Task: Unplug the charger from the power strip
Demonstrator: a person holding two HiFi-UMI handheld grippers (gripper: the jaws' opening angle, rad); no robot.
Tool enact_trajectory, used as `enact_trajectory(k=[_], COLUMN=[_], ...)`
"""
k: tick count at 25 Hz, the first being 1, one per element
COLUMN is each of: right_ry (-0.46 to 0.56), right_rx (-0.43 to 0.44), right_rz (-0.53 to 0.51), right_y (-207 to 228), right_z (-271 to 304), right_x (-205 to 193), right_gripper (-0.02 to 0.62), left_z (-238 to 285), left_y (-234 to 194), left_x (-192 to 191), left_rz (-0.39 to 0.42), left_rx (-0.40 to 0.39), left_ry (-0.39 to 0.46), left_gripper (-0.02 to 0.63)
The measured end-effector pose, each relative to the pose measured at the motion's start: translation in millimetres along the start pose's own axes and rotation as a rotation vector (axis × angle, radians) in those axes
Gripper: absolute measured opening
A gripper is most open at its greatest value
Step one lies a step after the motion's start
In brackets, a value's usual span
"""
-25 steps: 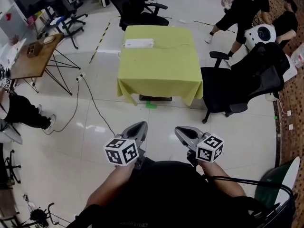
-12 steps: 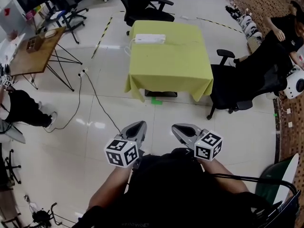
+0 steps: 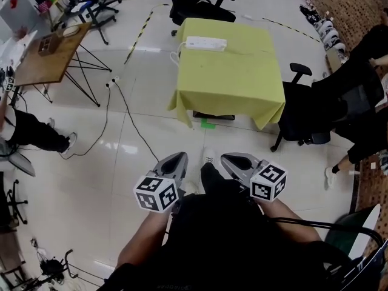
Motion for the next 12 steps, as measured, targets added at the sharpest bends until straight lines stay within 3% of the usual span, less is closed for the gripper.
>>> enact_trajectory(k=[6, 12], right_ry=[-0.010, 0.034], right_rx=[0.048, 0.137], right_rz=[0.028, -0.012], right_y=[30, 55], right_z=[37, 82], right_x=[27, 103], right_gripper=[0.003, 0.003], left_z=[17, 51], left_y=[-26, -62], left_x=[13, 55], left_rz=[-0.006, 0.011], left_rx=[0.055, 0.106], left_ry=[-0.012, -0.030], left_gripper=[0.006, 0.006])
Point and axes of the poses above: the fingertips, and each gripper's own axes: z forward along the fingers, y to its right, x out of its top, the point moved 6 cm from there along -z, backward along the fingers, and after that the axes turned 15 degrees about z, right-handed, at the moved point
